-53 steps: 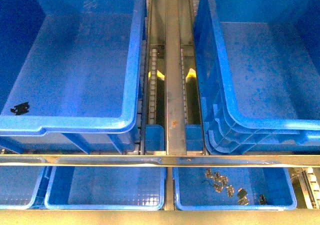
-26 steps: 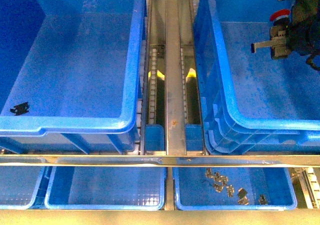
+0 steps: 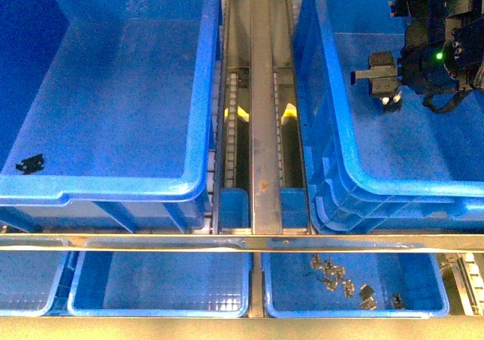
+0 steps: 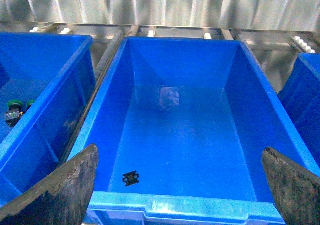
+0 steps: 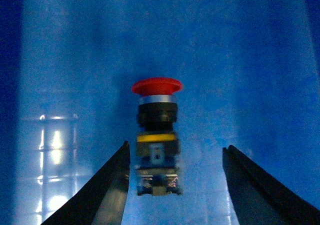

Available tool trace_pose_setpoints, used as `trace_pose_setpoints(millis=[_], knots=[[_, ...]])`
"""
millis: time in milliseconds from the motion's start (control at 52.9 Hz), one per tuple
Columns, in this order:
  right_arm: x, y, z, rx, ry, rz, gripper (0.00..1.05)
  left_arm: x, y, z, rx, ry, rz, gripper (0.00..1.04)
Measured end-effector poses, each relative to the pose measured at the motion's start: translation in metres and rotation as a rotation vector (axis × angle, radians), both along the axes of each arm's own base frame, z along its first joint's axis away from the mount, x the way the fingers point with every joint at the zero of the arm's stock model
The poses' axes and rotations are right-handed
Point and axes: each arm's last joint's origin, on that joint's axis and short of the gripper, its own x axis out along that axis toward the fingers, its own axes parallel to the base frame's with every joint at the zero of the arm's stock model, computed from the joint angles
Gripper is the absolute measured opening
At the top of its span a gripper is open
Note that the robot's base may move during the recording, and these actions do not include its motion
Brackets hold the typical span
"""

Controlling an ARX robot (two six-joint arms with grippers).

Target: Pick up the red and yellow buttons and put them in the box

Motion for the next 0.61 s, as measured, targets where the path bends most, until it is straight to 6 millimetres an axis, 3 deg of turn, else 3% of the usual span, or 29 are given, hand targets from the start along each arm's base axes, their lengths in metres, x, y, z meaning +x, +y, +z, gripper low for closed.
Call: trace_pose_setpoints(millis=[151, 284, 397, 605], knots=[[-0.013, -0.007, 0.008, 0.009, -0.054, 0.006, 0.83, 0.0, 0.0, 0.0, 0.0, 0.0, 0.0, 0.97], [-0.039, -0.016, 0.031, 0.029, -0.125, 0.031, 0.99, 0.0, 0.0, 0.0, 0.0, 0.0, 0.0, 0.97], [-0.086, -0.02, 0.061, 0.062, -0.199, 0.079, 0.98, 0.0, 0.0, 0.0, 0.0, 0.0, 0.0, 0.97], [-0.179, -0.019, 0.086, 0.208, -0.19, 0.024, 0.98, 0.0, 0.0, 0.0, 0.0, 0.0, 0.0, 0.97]])
